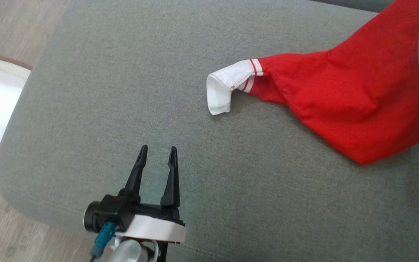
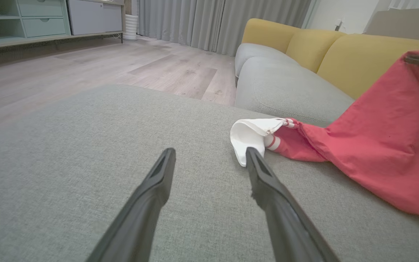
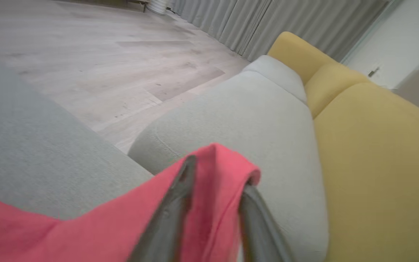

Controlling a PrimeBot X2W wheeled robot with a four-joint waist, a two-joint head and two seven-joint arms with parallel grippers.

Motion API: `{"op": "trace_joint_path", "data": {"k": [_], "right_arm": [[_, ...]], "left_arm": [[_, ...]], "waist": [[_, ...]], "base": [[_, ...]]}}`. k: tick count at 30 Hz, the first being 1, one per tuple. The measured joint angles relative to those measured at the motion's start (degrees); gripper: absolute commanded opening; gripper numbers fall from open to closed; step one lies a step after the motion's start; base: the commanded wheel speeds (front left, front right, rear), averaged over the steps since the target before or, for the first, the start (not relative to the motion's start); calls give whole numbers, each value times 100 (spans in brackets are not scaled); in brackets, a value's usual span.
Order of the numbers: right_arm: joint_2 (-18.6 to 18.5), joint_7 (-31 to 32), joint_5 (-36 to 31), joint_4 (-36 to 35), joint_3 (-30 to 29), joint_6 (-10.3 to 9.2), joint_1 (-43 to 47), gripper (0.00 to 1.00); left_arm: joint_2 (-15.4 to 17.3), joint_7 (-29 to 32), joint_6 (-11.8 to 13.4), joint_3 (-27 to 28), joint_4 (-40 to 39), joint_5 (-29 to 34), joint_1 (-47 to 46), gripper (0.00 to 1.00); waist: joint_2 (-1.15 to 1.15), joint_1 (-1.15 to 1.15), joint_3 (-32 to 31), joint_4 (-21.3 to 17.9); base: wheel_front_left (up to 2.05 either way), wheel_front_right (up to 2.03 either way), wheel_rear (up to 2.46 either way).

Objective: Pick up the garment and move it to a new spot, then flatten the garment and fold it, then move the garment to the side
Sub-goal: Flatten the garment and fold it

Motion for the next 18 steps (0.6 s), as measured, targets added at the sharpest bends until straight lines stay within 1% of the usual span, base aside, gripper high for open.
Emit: {"op": "trace_joint_path", "data": {"k": [4, 7, 10, 14, 18], "right_arm": [[449, -493, -36, 446, 142, 0, -68, 100], [619, -812, -35, 619, 143, 0, -68, 100], [770, -994, 41, 705, 134, 0, -62, 100], [926, -959, 168, 827, 275, 0, 15, 100], [1004, -659, 559, 989, 512, 0, 315, 100]], "left_arm": [[-47, 0, -22, 27, 24, 45, -14, 100], [-45, 0, -41, 81, 31, 58, -27, 100], [-29, 0, -43, 125, 33, 96, -53, 100], [8, 0, -43, 176, 37, 103, -52, 100], [78, 1, -36, 241, 34, 103, -48, 100]], "waist": [[0, -1, 5, -88], [0, 0, -39, -226], [0, -1, -114, -404], [0, -1, -248, -675], [0, -1, -410, -939]], "base": [[0, 0, 0], [0, 0, 0], [0, 0, 0], [0, 0, 0], [0, 0, 0]]}}
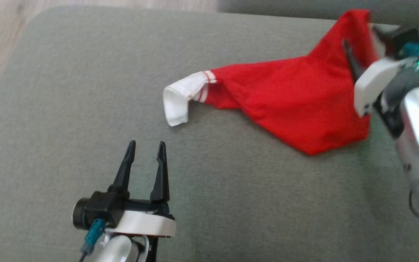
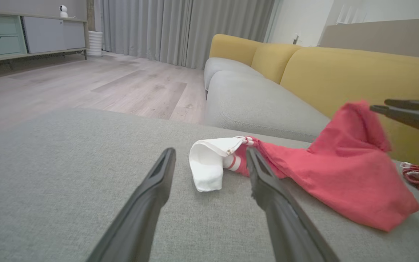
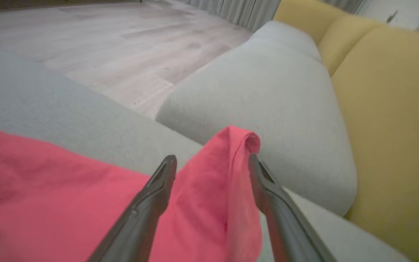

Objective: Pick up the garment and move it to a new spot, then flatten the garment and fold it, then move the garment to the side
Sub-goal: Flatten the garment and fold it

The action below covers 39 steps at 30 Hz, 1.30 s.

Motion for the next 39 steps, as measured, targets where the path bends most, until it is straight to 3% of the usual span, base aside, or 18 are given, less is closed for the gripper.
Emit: {"op": "trace_joint_path", "data": {"k": [6, 14, 19, 25, 33, 39], "right_arm": [[-22, 86, 466, 152, 221, 0, 627, 100], [57, -356, 757, -204, -67, 0, 1127, 100], [508, -597, 730, -1003, -310, 0, 2472, 100], [879, -378, 388, -1631, -285, 0, 3508, 100], [1087, -90, -175, -1463, -659, 0, 3471, 100], [1238, -328, -263, -1111, -977, 0, 3092, 100]], "left_arm": [[40, 24, 26, 22, -30, -3, 22, 100], [74, 27, 51, 23, -46, -5, 120, 100], [102, 31, 99, 26, -78, -22, 202, 100], [186, 32, 148, 38, -145, -64, 357, 100], [203, 33, 193, 45, -225, -64, 334, 100], [204, 33, 194, 44, -223, -64, 320, 100]], "waist": [[0, 0, -209, -315], [0, 0, -352, -434], [0, 0, -462, -355], [0, -1, -410, -315], [0, 1, -183, -169], [0, 1, -85, -40]], "base": [[0, 0, 0], [0, 0, 0], [0, 0, 0], [0, 0, 0], [0, 0, 0], [0, 0, 0]]}}
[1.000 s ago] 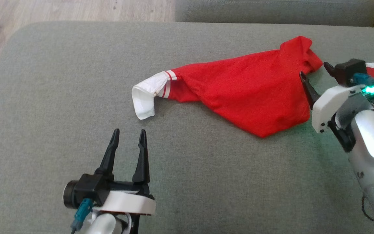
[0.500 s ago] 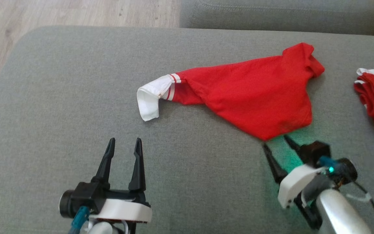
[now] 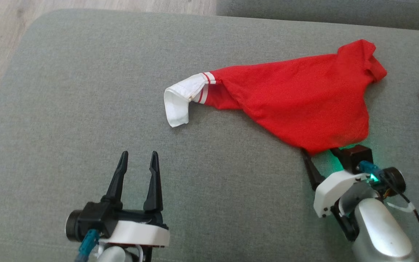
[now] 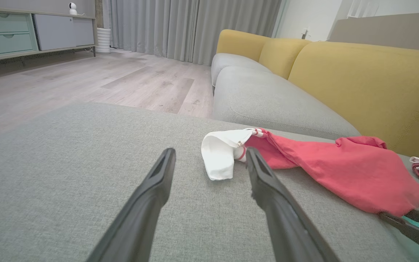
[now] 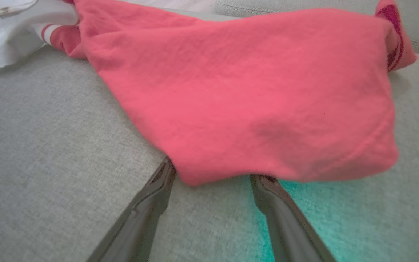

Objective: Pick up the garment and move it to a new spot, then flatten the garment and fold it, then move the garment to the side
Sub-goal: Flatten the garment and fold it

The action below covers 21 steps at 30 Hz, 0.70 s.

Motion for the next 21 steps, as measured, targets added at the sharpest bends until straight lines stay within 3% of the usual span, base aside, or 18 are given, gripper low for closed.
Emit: {"op": "trace_joint_path", "data": {"k": [1, 2, 3, 4, 6, 13, 21], "right_arm": [[15, -42, -34, 57, -45, 0, -56, 100], [32, -103, -60, 103, -112, 0, -92, 84], [44, -167, -91, 151, -169, 0, -115, 49], [59, -212, -105, 197, -211, 0, -130, 27], [108, -381, -143, 238, -318, 0, -164, 0], [163, -856, -214, -11, -644, 0, -211, 0], [121, -491, -446, -1289, -747, 0, 163, 0]], "left_arm": [[0, 0, 0, 0, 0, 0, 0, 100], [0, 0, 0, 0, 0, 0, 0, 100], [0, 0, 1, 1, 1, 0, 0, 100], [1, 0, 1, 1, 2, 0, 0, 100], [3, 0, 3, 4, 3, 0, 0, 100], [14, 0, 8, 3, 8, 0, 1, 100], [26, 0, 56, 2, 9, -4, 13, 100]], "waist": [[0, 0, 4, 5], [0, 0, 3, 5], [0, 0, 1, 2], [0, 0, -3, -3], [0, 0, -18, -30], [0, 0, -97, -231], [0, -1, -246, -508]], "base": [[0, 0, 0], [0, 0, 0], [0, 0, 0], [0, 0, 0], [0, 0, 0], [0, 0, 0], [0, 0, 0]]}}
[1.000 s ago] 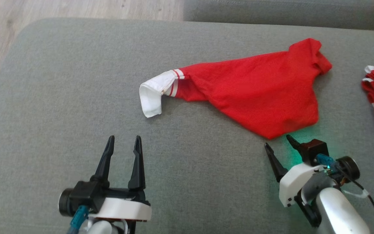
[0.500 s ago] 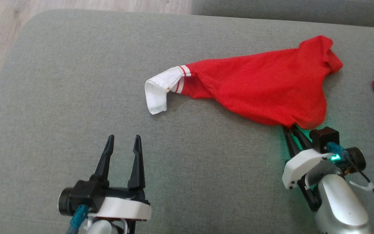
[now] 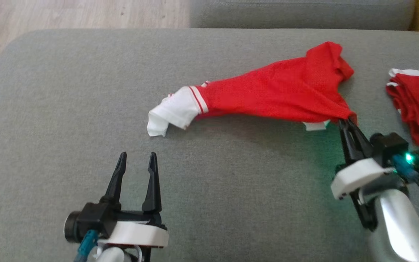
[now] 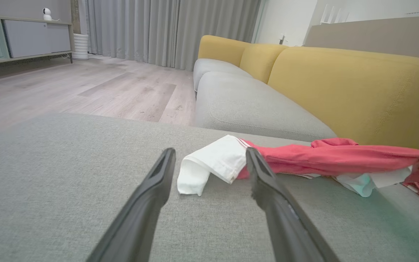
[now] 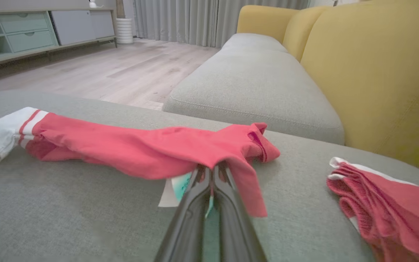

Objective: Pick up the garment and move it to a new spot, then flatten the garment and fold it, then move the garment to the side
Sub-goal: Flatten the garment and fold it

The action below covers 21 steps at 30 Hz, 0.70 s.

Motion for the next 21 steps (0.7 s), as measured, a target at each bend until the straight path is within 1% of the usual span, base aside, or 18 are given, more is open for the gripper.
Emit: {"op": "trace_joint_path", "data": {"k": [3, 7, 10, 12, 14, 17, 18, 19, 20, 21], "right_arm": [[-170, 491, -107, -805, -76, 0, 511, 0], [-526, 1266, -236, -1975, -424, 0, 1240, 0], [-655, 1741, -293, -2662, -654, 0, 1686, 0], [-669, 1946, -293, -2829, -649, 0, 1905, 0], [-657, 2007, -291, -2831, -621, 0, 1993, 0], [-524, 2036, -290, -2602, -437, 0, 2147, 0], [-452, 2011, -300, -2461, -370, 0, 2146, 34], [-409, 2001, -349, -2303, -279, 0, 2147, 75], [-338, 1919, -367, -2132, -230, 0, 2146, 100], [-296, 1795, -367, -1942, -166, 0, 2143, 100]], "left_arm": [[4, 0, 3, 0, 0, -54, 13, 100], [5, 0, 3, -7, 0, -54, 30, 100], [9, 0, 3, -15, -1, -54, 34, 100], [13, 0, 3, -19, -1, -54, 35, 100], [18, 0, 3, -21, -1, -54, 36, 100], [26, 0, 2, -41, -1, -54, 36, 100], [30, 2, 2, -53, 0, -54, 36, 100], [34, 37, 1, -62, 0, -54, 35, 100], [35, 44, 1, -80, 1, -54, 36, 100], [36, 45, 0, -100, 2, -54, 36, 100]], "waist": [[0, 0, -60, -89], [0, 0, -123, -163], [0, 0, -126, -165], [0, 0, -121, -157], [0, 0, -116, -151], [0, 0, -109, -122], [0, 0, -111, -115], [0, 0, -115, -103], [0, 0, -117, -90], [0, 0, -119, -76]], "base": [[0, 0, 0], [0, 0, 0], [0, 0, 0], [0, 0, 0], [0, 0, 0], [0, 0, 0], [0, 0, 0], [0, 0, 0], [0, 0, 0], [0, 0, 0]]}}
